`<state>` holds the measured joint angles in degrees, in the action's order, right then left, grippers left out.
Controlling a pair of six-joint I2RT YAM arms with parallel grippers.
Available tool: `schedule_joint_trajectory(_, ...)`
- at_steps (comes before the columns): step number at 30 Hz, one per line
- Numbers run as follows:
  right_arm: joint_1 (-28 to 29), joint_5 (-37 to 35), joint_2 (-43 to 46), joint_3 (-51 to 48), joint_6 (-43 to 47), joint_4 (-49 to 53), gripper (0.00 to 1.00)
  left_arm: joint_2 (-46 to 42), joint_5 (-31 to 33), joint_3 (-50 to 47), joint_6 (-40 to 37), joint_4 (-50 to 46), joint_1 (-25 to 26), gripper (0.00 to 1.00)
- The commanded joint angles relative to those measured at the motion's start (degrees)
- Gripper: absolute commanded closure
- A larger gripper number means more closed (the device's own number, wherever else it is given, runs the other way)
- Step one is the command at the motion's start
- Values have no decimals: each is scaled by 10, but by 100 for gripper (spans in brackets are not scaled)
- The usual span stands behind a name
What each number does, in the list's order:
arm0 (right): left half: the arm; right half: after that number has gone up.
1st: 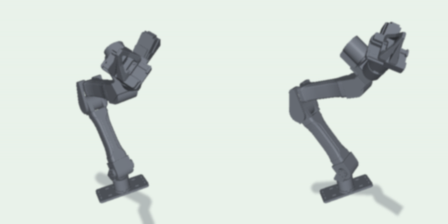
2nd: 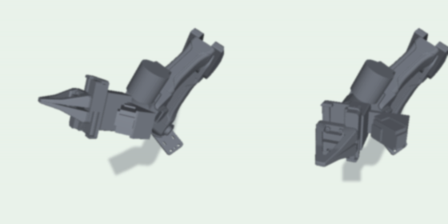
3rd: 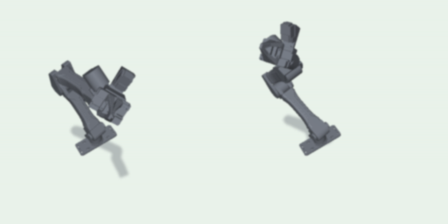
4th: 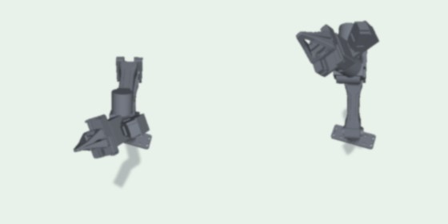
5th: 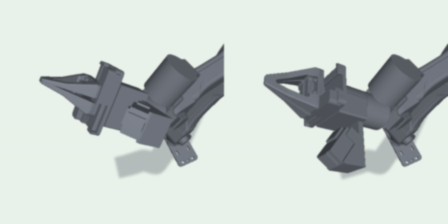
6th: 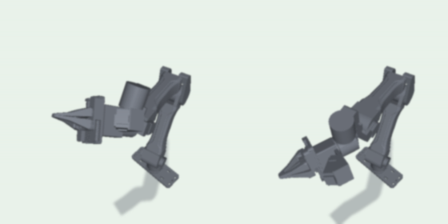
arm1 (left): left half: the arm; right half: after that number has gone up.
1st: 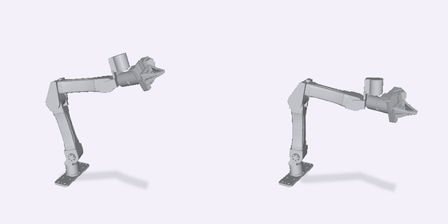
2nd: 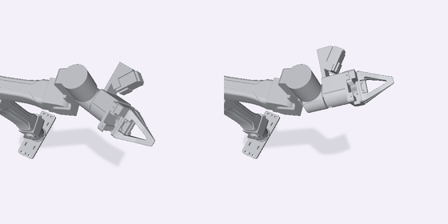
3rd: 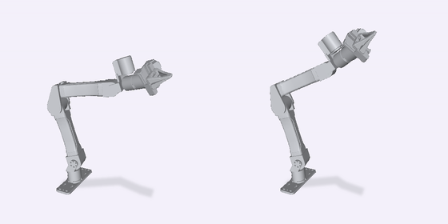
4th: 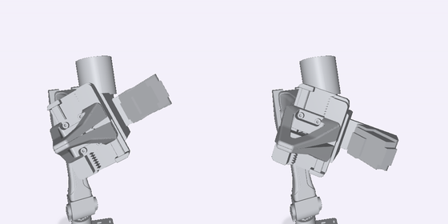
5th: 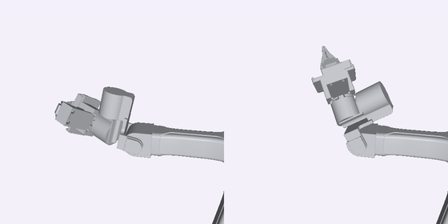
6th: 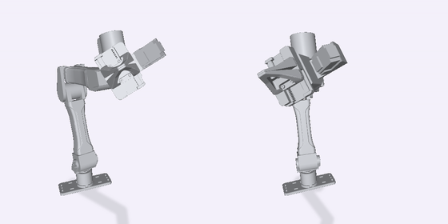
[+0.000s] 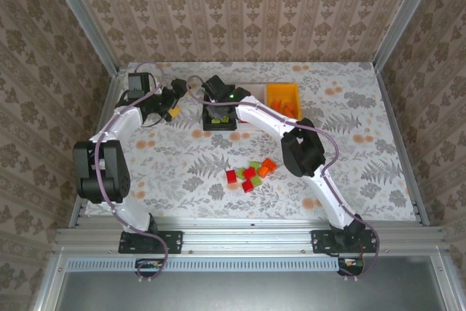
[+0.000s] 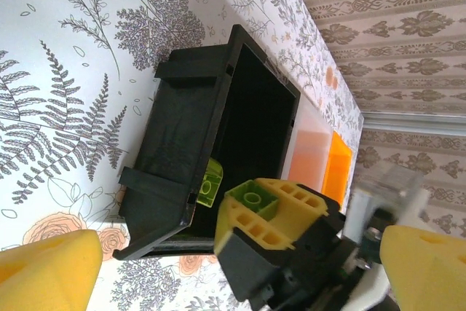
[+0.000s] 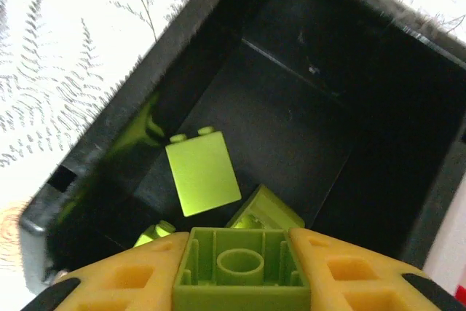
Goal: Sort the legos into containers by color
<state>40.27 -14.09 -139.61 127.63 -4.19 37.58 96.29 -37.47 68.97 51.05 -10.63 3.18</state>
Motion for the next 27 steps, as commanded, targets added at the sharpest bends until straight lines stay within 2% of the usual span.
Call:
schedule_joint_trajectory(1,-2,5,-6,43,9,46,58,-3,-16,-2,9,10,1,0)
schedule_joint_trajectory(4,0,2,3,50,11,50,48,-2,-19,-2,11,11,1,0)
schedule_joint_trajectory(9,15,-15,75,16,4,46,45,-8,-21,-3,14,13,1,0)
schedule_joint_trajectory(13,48,-49,211,-174,-39,-16,47,-15,-20,-5,18,18,11,0)
schedule_joint_trajectory(15,75,-63,281,-288,-84,-38,51,-16,-21,-5,18,18,23,0)
schedule_joint_trajectory(19,140,-85,366,-454,-194,-45,54,-21,-21,-3,14,13,36,0)
schedule_joint_trajectory(23,193,-73,381,-513,-268,-27,40,-21,-17,-2,12,10,37,0)
schedule_joint_trajectory(27,217,-42,339,-510,-290,-10,39,-16,-21,-2,13,11,40,0)
